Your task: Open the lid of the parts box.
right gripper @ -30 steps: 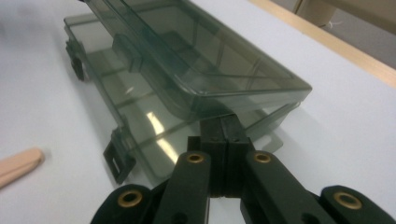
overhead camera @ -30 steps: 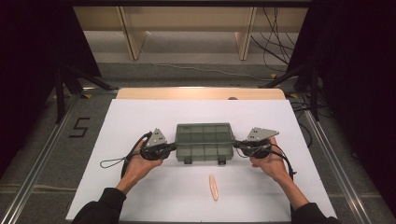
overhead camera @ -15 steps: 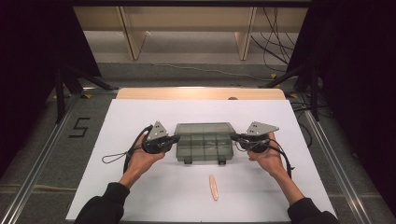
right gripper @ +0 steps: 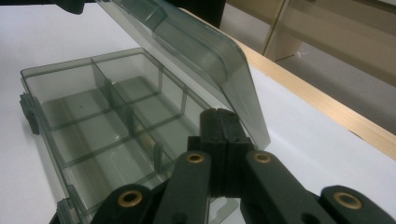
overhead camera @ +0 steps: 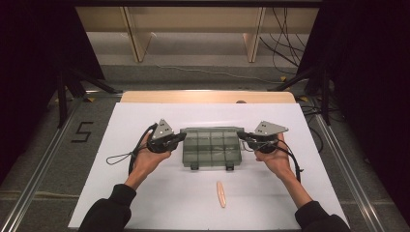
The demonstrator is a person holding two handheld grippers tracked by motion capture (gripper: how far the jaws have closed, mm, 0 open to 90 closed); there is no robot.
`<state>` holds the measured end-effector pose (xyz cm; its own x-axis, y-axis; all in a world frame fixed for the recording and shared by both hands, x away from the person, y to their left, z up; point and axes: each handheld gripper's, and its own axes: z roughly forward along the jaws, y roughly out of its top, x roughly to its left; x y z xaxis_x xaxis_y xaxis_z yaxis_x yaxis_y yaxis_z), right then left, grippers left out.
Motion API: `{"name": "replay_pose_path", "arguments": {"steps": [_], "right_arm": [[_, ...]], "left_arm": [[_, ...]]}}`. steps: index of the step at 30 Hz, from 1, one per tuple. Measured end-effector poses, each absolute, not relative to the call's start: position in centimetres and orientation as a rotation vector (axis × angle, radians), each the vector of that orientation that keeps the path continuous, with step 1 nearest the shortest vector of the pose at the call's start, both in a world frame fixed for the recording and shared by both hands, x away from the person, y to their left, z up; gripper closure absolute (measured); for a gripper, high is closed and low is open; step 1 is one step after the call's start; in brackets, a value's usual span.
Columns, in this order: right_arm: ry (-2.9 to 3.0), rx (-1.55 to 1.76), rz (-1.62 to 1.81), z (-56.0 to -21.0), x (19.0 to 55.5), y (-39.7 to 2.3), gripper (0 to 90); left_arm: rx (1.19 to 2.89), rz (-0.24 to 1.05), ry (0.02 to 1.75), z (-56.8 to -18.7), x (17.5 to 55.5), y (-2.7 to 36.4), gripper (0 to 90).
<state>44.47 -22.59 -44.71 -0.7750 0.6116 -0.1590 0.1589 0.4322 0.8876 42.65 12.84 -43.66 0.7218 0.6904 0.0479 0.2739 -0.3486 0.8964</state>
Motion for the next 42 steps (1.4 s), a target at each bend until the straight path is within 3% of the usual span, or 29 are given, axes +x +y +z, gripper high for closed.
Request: {"name": "replay_pose_path", "arguments": {"steps": [16,20,21,25,29,38,42], "right_arm": [[2.275,0.669,1.322,-44.6,44.1,-23.1,89.9],[2.28,0.694,1.3,-44.5,44.1,-24.0,86.2],[2.273,0.7,1.296,-44.5,44.2,-24.2,83.7],[2.253,0.819,1.285,-44.5,44.8,-24.6,55.4],[2.234,0.818,1.289,-44.5,45.6,-24.1,43.6],[2.243,0.756,1.249,-44.6,46.9,-22.4,46.8],[2.216,0.727,1.251,-44.5,47.0,-22.2,56.5]], "left_arm": [[1.927,0.54,0.734,-43.4,42.8,13.1,90.0],[1.926,0.539,0.737,-43.4,42.8,13.0,90.0],[1.926,0.533,0.739,-43.4,42.8,13.0,90.0],[1.921,0.532,0.751,-43.5,42.7,12.9,90.0],[1.921,0.528,0.757,-43.5,42.7,12.8,90.0],[1.903,0.52,0.775,-43.5,42.8,12.9,90.0],[1.899,0.507,0.78,-43.5,42.8,13.0,88.9]]}}
